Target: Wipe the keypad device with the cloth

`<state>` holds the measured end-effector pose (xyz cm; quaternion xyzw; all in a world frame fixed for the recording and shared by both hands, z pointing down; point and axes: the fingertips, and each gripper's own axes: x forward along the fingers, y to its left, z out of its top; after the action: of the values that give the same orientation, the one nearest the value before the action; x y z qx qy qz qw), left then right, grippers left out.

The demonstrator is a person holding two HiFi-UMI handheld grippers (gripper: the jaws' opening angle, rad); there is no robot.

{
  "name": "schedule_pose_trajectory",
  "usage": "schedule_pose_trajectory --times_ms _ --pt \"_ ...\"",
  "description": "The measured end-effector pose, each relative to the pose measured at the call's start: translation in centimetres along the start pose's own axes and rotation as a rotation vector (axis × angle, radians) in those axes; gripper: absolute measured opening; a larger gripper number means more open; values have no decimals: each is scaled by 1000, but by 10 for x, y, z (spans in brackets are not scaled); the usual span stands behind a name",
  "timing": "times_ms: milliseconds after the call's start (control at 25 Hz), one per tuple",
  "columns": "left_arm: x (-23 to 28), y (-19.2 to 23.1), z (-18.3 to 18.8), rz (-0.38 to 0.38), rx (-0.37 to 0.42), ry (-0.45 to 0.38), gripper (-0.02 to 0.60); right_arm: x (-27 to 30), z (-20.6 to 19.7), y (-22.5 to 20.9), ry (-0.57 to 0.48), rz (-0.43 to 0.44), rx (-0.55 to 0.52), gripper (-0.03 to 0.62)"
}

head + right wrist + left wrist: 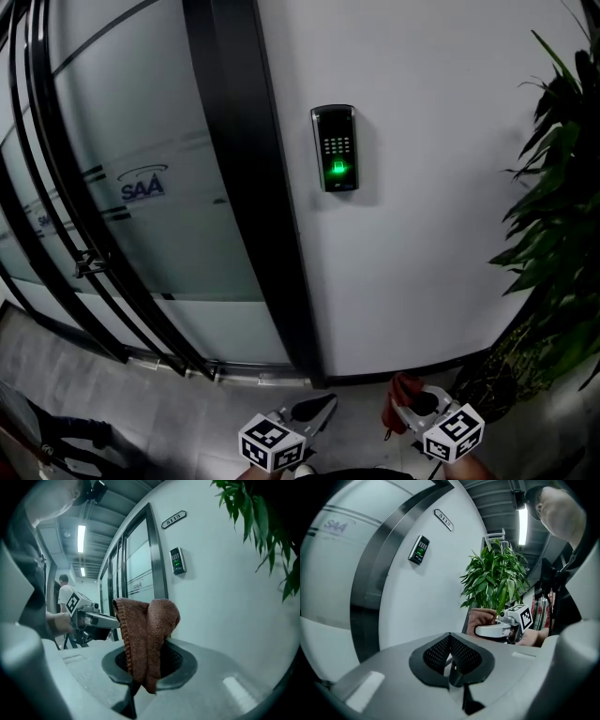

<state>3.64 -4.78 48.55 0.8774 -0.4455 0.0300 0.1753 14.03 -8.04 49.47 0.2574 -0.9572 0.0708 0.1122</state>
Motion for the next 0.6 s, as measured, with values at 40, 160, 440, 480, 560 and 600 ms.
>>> schedule_pose_trajectory --times_ms 40,160,440,480,560,600 --pt "-2 4 1 -7 2 2 17 3 -1 2 3 -7 7 54" --pt "-4 19 6 -19 11 2 17 16 -3 4 17 -22 17 54" --pt "-5 34 11 -57 21 3 17 34 0 10 30 -42 5 54" --pt "-4 35 10 -62 21 4 17 35 -1 11 31 -44 7 54" --pt "-4 35 8 -71 17 7 17 36 -6 11 41 -44 19 54" --pt "-4 34 6 -74 14 10 17 36 -8 12 46 -45 24 54"
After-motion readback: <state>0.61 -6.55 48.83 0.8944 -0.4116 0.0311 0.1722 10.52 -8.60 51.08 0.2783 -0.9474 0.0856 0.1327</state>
